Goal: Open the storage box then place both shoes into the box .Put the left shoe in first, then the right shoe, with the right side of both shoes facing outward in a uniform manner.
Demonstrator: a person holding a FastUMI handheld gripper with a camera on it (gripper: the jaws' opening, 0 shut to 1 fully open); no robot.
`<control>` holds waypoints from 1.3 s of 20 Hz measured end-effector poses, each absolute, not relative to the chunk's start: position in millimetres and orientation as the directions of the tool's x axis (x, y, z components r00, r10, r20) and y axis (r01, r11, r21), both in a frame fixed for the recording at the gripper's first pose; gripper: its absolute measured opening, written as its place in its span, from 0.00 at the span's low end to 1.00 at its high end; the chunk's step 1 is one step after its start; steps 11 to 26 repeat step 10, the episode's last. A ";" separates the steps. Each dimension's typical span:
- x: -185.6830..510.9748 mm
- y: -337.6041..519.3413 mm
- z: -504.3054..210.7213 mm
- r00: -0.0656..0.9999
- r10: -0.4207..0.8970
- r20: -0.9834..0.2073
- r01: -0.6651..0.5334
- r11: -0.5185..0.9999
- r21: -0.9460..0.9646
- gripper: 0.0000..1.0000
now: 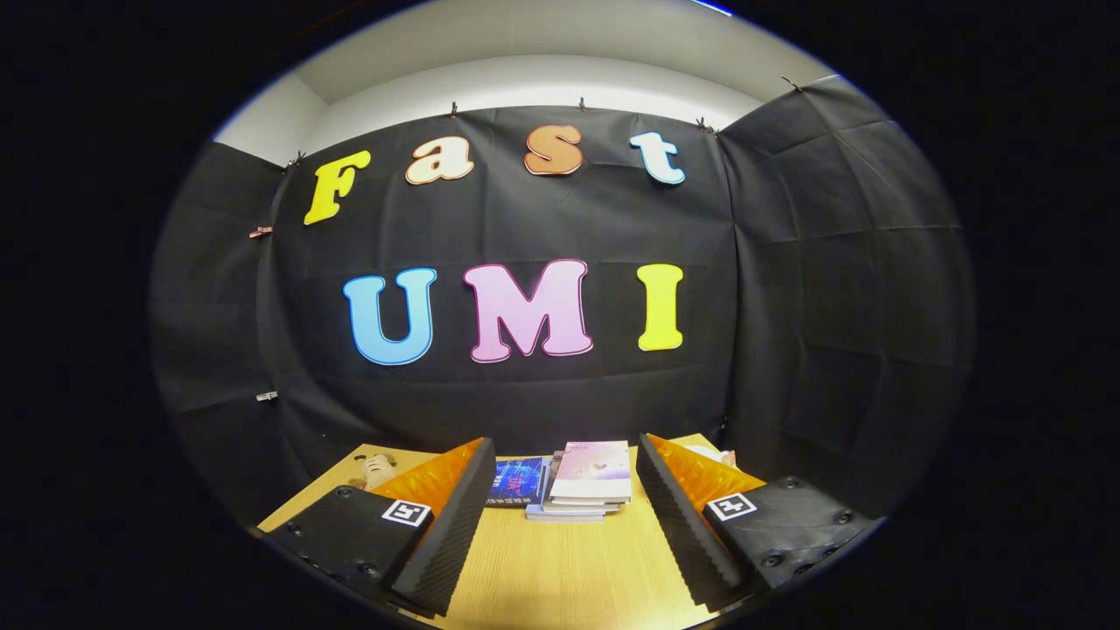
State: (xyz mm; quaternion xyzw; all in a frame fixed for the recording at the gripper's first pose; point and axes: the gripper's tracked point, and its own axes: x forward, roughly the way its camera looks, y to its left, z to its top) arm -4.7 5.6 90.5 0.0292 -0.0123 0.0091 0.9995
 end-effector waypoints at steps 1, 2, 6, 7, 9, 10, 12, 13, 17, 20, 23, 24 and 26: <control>-4.9 -0.9 91.9 1.000 0.014 0.023 -0.015 0.998 0.058 0.98; -4.7 -5.9 95.2 0.999 0.021 0.031 -0.023 0.998 0.067 0.98; -3.1 -32.4 103.1 0.996 0.064 0.063 -0.070 0.993 0.098 0.98; 0.8 -36.3 101.6 0.994 0.083 0.066 -0.090 0.990 0.106 0.98; 4.5 -54.6 104.0 0.992 0.107 0.073 -0.115 0.987 0.109 0.98; 5.8 -63.4 103.9 0.991 0.114 0.075 -0.121 0.987 0.107 0.98; 5.8 -63.4 103.9 0.991 0.114 0.075 -0.121 0.987 0.107 0.98; 5.8 -63.4 103.9 0.991 0.114 0.075 -0.121 0.987 0.107 0.98; 5.8 -63.4 103.9 0.991 0.114 0.075 -0.121 0.987 0.107 0.98; 5.8 -63.4 103.9 0.991 0.114 0.075 -0.121 0.987 0.107 0.98; 5.8 -63.4 103.9 0.991 0.114 0.075 -0.121 0.987 0.107 0.98; 5.8 -63.4 103.9 0.991 0.114 0.075 -0.121 0.987 0.107 0.98; 5.8 -63.4 103.9 0.991 0.114 0.075 -0.121 0.987 0.107 0.98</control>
